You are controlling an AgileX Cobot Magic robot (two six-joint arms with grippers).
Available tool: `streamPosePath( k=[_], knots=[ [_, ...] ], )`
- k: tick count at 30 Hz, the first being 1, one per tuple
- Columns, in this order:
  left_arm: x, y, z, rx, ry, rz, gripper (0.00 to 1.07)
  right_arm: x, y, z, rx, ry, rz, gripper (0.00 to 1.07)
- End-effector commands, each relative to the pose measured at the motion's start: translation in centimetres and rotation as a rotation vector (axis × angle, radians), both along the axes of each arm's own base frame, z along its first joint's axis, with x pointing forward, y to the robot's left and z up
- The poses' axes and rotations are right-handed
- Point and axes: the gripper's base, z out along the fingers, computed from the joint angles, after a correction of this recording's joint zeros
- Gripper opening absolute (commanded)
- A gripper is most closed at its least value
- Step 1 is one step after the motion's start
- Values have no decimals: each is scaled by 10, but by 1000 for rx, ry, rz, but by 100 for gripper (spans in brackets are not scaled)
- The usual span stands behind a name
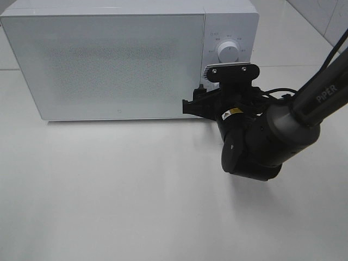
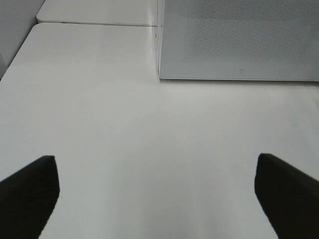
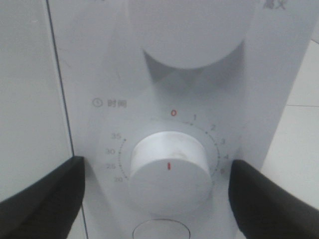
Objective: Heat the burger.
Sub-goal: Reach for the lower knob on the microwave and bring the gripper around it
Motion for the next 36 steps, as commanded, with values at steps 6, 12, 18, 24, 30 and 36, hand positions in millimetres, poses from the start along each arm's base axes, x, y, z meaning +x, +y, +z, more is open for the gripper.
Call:
streamPosePath(
  k=[6,12,18,24,30,36],
  knots=[
    [-2,0,-1,4,-20,3,100,5,0,9,-10,-78,-17,76],
    [-2,0,-1,4,-20,3,100,5,-3,12,-12,-104,-45,76],
    [-2,0,-1,4,-20,3,100,6,-3,23,3,-134,-47,76],
    [-2,0,-1,4,-20,3,100,6,-3,23,5,-131,-45,76],
    [-2,0,-1,4,-20,3,100,6,-3,23,1,-131,-45,67],
    [-2,0,-1,4,-20,3,100,6,-4,26,4,-160,-54,35]
  ],
)
